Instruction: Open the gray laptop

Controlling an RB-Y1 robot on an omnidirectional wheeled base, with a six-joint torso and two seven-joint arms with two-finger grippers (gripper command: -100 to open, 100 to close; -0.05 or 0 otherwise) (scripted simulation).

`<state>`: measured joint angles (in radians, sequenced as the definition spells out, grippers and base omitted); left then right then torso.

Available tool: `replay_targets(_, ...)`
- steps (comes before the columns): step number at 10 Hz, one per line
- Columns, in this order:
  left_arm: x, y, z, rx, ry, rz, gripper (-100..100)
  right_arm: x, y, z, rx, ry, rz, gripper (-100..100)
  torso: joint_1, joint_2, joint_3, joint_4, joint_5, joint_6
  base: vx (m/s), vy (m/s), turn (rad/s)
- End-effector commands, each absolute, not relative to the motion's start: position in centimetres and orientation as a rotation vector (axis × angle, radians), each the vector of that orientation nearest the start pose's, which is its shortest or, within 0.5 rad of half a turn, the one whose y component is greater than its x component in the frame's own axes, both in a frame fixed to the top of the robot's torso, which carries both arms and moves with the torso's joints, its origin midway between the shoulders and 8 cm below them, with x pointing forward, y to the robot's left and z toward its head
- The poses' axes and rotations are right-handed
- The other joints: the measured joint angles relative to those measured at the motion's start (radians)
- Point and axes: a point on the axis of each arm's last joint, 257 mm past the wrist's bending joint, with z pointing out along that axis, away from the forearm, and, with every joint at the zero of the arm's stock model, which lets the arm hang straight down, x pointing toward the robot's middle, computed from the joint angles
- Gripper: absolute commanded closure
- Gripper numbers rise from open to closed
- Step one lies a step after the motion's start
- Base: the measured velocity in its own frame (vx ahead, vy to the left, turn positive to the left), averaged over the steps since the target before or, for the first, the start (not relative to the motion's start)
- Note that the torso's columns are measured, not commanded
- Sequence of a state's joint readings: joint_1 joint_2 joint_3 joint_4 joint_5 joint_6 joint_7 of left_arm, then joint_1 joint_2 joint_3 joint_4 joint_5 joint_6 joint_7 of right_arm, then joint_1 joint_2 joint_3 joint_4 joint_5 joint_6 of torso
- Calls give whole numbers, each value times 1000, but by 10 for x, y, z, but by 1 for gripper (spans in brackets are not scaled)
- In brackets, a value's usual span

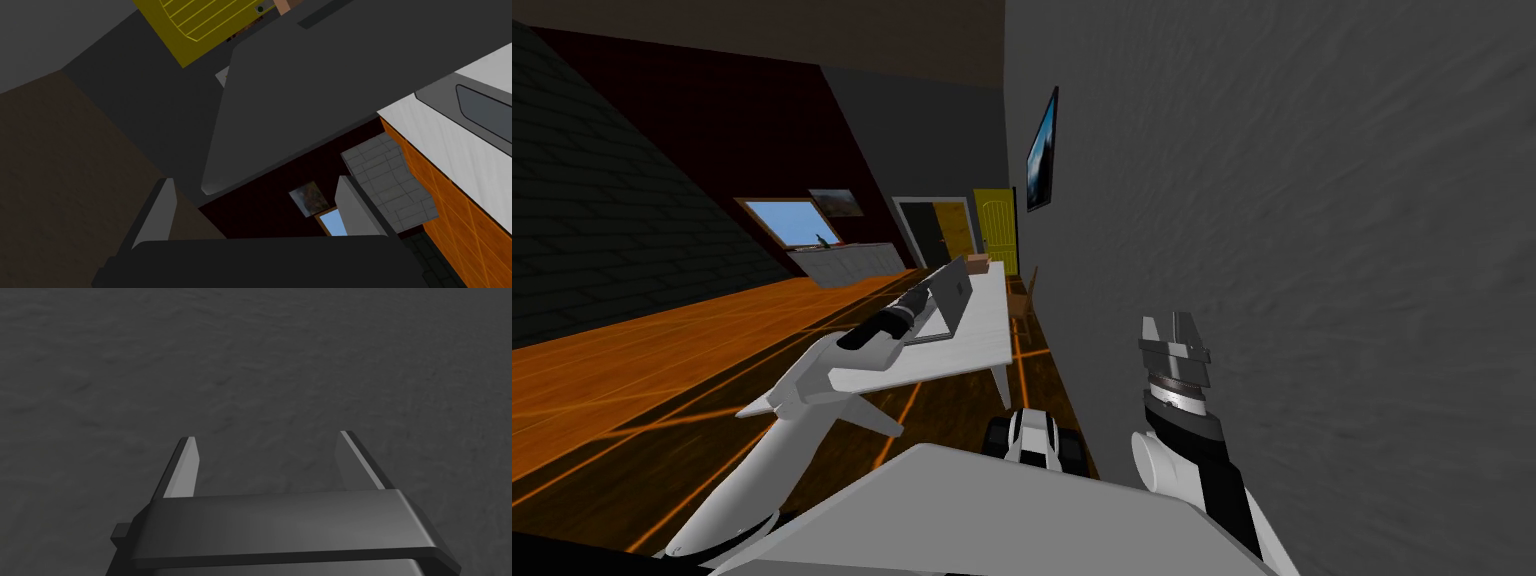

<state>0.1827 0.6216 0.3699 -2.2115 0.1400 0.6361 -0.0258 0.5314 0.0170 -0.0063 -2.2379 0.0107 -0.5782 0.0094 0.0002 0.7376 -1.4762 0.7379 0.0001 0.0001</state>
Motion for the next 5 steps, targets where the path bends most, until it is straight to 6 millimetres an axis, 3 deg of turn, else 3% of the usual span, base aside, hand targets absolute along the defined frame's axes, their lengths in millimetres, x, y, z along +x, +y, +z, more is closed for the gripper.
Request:
replay_targets(1,459,484,-18,-994,1274,-517,-100,336,-285,11,651,600,1271,0,0,0,0,0,0,0,36,-24,-60)
replay_targets(5,458,491,-13,-1006,1273,-496,-100,336,-285,11,651,600,1271,0,1,2,1,0,0,0,40,-4,-28)
